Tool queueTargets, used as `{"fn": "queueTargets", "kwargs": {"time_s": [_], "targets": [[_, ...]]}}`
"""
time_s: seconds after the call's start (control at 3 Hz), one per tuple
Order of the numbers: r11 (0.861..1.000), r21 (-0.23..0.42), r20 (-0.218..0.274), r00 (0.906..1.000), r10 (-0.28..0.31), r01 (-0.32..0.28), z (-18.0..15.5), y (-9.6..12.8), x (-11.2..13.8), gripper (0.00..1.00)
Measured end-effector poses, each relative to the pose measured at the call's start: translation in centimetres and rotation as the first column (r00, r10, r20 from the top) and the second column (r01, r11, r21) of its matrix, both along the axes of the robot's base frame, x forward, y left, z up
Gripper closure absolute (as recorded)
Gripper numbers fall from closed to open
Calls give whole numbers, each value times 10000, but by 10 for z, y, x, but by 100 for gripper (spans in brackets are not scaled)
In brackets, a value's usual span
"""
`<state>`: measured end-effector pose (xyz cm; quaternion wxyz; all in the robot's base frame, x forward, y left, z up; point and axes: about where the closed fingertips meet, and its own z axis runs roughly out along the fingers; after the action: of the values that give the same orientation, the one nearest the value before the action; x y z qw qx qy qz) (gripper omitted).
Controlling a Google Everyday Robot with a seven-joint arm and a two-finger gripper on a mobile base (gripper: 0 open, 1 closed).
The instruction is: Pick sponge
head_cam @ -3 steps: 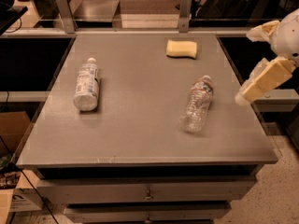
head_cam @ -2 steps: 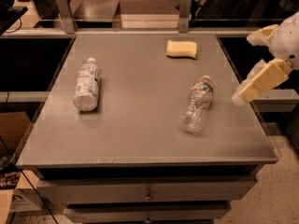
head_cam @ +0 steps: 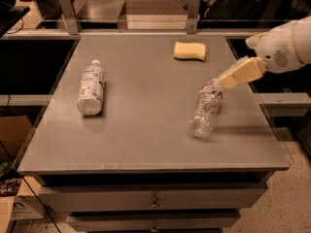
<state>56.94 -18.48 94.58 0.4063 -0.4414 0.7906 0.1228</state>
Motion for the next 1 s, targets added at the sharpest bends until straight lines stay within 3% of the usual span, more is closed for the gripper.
{"fn": "queueTargets", "kwargs": {"time_s": [0.33,0.67,1.0], "targets": [[9897,1068,393,9942,-1000,953,-9,7,47,0],[9673,1992,555,9837,-1711,1570,-14,15,89,0],[9632,2092,660,9803,-1861,1687,-14,15,95,0]]}}
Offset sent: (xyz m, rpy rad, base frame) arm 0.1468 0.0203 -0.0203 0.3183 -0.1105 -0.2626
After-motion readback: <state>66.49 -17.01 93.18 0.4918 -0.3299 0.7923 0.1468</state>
